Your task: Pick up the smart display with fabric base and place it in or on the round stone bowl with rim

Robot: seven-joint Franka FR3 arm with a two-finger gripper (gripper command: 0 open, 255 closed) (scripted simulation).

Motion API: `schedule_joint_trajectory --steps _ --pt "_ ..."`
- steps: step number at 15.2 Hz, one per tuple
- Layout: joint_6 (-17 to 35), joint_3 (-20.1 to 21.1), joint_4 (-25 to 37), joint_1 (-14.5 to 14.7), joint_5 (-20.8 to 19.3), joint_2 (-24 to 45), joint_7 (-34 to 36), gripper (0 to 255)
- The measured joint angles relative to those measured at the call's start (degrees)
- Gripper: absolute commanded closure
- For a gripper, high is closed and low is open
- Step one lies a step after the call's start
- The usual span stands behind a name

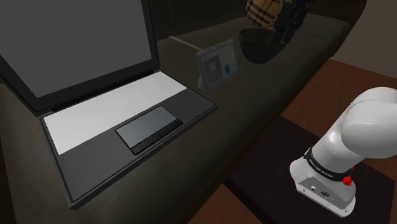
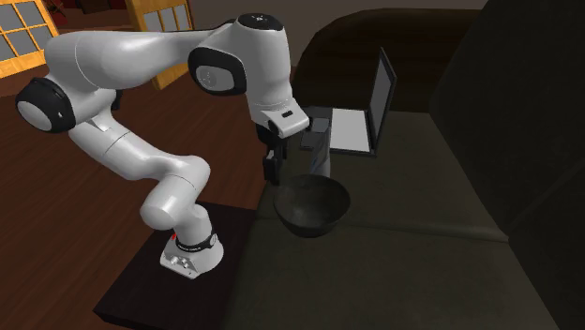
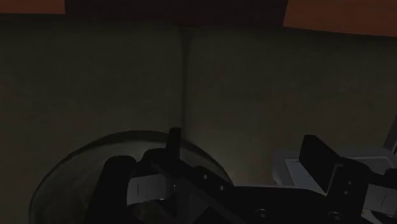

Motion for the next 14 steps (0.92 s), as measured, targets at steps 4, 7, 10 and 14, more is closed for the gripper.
schedule_joint_trajectory --steps 4,7,10,14 --pt "-1.31 6.03 0.94 -2.6 2.39 -0.45 11.7 0" --pt "-2.31 14.36 4.1 -6.61 5.52 1.86 28.74 0" --pt "-3.91 22.31 9.18 -11.41 7.75 5.87 46.26 0" --pt "-6.06 33.07 18.3 -18.94 8.97 14.1 70.24 0"
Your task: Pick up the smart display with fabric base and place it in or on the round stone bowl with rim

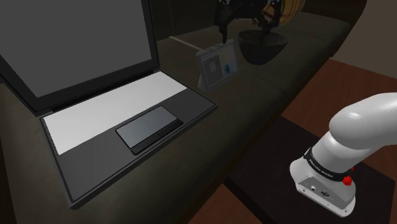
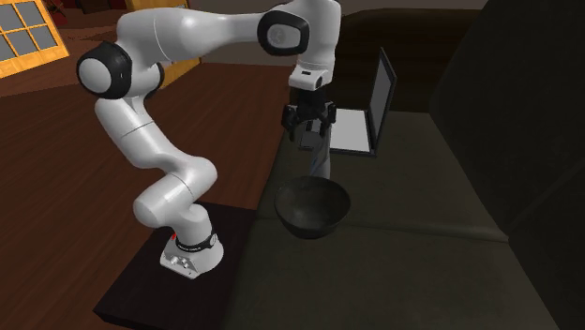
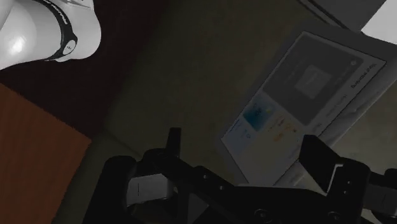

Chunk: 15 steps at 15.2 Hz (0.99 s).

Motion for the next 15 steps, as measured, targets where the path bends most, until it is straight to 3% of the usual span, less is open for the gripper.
schedule_joint_trajectory --steps 4,6,15 --pt "-2.28 10.94 11.32 -8.65 -2.46 11.93 24.74 0" --pt "-2.63 13.63 13.75 -10.32 -3.29 14.96 31.56 0" --pt "2.42 13.88 7.11 -10.02 -2.06 13.26 32.56 0"
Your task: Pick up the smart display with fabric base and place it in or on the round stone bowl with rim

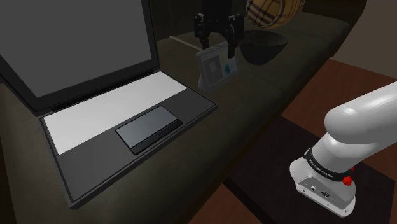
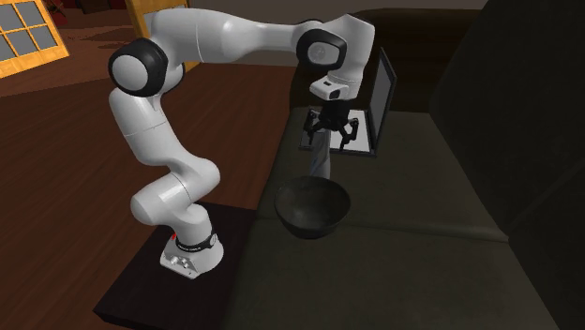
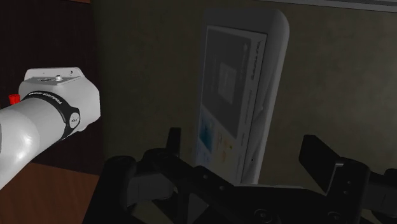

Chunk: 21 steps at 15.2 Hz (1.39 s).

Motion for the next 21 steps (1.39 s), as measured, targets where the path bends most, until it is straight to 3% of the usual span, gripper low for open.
schedule_joint_trajectory --steps 4,5,15,21 --pt "0.09 -0.02 -0.12 0.01 0.02 -0.04 -0.03 0" --pt "0.09 -0.02 -0.13 0.01 0.02 -0.05 -0.03 255" --pt "0.1 -0.03 -0.11 0.02 0.03 -0.08 -0.03 255" --pt "-3.5 -0.26 4.0 -0.29 -0.48 0.62 0.33 255"
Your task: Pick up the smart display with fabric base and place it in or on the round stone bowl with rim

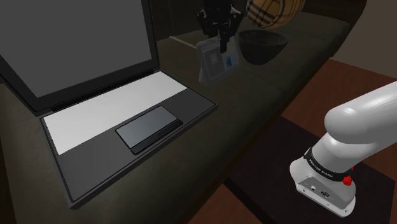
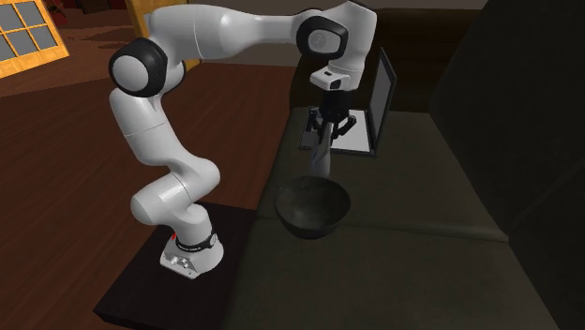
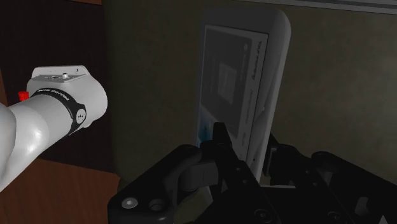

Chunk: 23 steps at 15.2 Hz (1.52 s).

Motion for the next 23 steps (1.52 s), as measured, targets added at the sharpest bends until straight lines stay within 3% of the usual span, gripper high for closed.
schedule_joint_trajectory --steps 12,23 --pt "-9.18 0.54 12.13 -1.02 -2.0 3.61 1.73 255" --pt "-18.19 3.65 26.29 -1.59 -5.63 10.39 5.51 255"
